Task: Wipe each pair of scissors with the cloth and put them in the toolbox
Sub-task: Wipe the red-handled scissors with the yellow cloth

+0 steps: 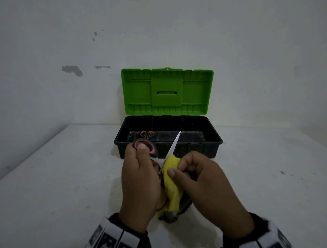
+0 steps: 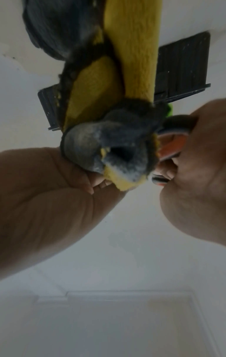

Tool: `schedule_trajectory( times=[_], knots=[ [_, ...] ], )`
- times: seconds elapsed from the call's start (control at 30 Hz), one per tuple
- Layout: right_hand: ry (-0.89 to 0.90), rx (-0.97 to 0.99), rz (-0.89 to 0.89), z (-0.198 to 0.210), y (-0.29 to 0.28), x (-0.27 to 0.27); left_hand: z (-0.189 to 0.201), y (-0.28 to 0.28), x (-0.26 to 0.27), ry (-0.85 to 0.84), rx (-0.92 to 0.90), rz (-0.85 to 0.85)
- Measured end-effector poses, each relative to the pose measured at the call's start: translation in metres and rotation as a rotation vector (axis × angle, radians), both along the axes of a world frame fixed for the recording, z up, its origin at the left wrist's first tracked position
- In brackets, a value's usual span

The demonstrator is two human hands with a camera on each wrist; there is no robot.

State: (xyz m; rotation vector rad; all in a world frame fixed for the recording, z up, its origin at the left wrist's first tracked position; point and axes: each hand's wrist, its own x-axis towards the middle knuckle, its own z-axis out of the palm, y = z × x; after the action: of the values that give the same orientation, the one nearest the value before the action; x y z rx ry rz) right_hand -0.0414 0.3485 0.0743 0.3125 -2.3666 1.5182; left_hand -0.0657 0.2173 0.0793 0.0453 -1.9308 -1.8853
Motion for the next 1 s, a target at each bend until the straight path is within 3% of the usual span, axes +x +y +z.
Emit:
schedule_trajectory(
  times=[0.2,0.4,0.5,0.63,0.7,1.0],
  knots=[
    [-0.054,-0.062,0.037,0.003,0.004,-0.002,-0.008,-0.005,-0.004,0.055,0.000,-0.003],
    [-0.102,0.001,0.006,0.007,0.020,0.003,-0.002,-0.017,-0.008,-0.040,0.241,-0.064],
    [-0.092,0.003,-0.001,0.009,0.017,0.005,-0.006,-0.014,-0.006,-0.017,0.187,-0.065],
    [-0.009,0.033,0.014,0.010,0.007,-0.001,-0.007,-0.005,0.000,0.047,-0.040,0.012],
    [0.001,0.031,0.004,0.010,0.004,-0.002,-0.006,-0.006,-0.002,0.047,-0.040,0.028],
    [-0.095,0.048,0.006,0.008,0.027,-0.003,-0.009,-0.011,-0.009,-0.102,0.308,-0.101]
  ],
)
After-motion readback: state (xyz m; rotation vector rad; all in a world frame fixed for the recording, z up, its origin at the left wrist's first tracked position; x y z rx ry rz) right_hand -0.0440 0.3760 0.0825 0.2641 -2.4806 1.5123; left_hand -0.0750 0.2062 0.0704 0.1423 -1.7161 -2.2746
